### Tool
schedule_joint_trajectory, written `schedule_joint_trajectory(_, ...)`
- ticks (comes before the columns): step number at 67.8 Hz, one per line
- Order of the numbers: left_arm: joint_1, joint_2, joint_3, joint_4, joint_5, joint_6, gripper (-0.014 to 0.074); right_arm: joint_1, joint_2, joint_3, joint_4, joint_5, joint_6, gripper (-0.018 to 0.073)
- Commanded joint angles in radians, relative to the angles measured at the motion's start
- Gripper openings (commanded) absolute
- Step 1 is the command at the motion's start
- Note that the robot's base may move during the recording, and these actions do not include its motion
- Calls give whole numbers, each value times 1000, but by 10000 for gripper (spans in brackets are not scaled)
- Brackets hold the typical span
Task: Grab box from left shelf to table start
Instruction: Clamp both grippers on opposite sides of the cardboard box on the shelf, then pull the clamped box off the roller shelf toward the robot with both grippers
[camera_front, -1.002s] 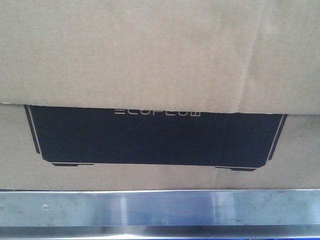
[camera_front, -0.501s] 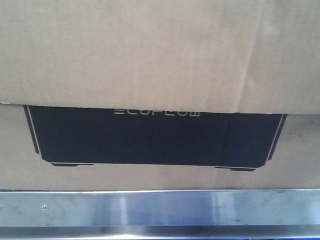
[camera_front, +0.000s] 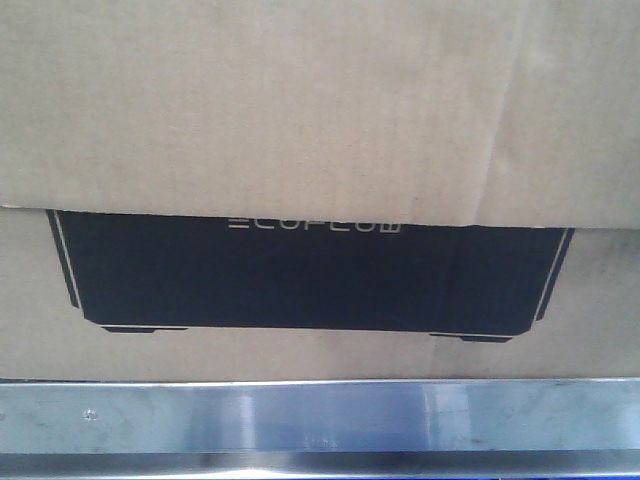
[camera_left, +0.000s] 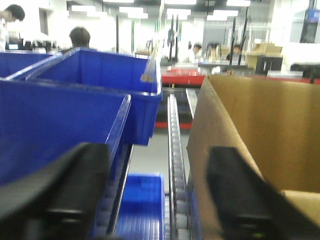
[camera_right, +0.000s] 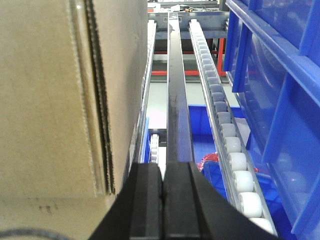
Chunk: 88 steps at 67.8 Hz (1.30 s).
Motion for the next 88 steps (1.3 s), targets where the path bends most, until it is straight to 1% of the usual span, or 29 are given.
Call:
schedule_joint_trajectory(1, -4, 61, -96, 0, 14, -6, 437, -4, -10, 1, 0, -85, -3, 58)
schedule_joint_trajectory(7, -4, 112, -185, -11, 114, -6, 393, -4, -10, 1, 0, -85, -3, 58)
schedule_joint_trajectory(13, -4, 187, -300, -56, 270, 0, 351, -4, -10, 1, 0, -85, -3, 58)
schedule_joint_trajectory(17, -14, 239, -379, -99, 364, 0, 347, -4, -10, 1, 0, -85, -3, 58)
schedule_joint_trajectory(19, -36, 263, -410, -112, 409, 0, 347, -4, -10, 1, 0, -85, -3, 58)
schedule_joint_trajectory(27, -146, 375, -519, -129, 497, 0, 347, -4, -10, 1, 0, -85, -3, 58)
schedule_joint_trajectory(28, -166, 389, -531, -126, 507, 0, 347, -4, -10, 1, 0, -85, -3, 58)
schedule_joint_trajectory(35, -252, 503, -630, -83, 611, -6, 347, -4, -10, 1, 0, -85, -3, 58)
schedule_joint_trajectory(40, -283, 587, -702, -64, 695, -8, 347, -4, -10, 1, 0, -85, -3, 58)
schedule_joint_trajectory(49, -281, 764, -847, -53, 822, -58, 347, -4, -10, 1, 0, -85, -3, 58)
schedule_joint_trajectory(55, -275, 859, -947, -18, 919, -95, 347, -4, -10, 1, 0, -85, -3, 58)
schedule_joint_trajectory(63, -275, 990, -1051, 17, 1002, -132, 347, -4, -10, 1, 0, -85, -3, 58)
schedule_joint_trajectory(72, -275, 1093, -1105, 50, 1035, -147, 347, -4, -10, 1, 0, -85, -3, 58)
schedule_joint_trajectory(79, -275, 1144, -1108, 76, 1035, -149, 347, -4, -10, 1, 0, -85, -3, 58)
schedule_joint_trajectory(88, -275, 1189, -1108, 90, 1035, -171, 347, -5, -10, 1, 0, -101, -3, 58)
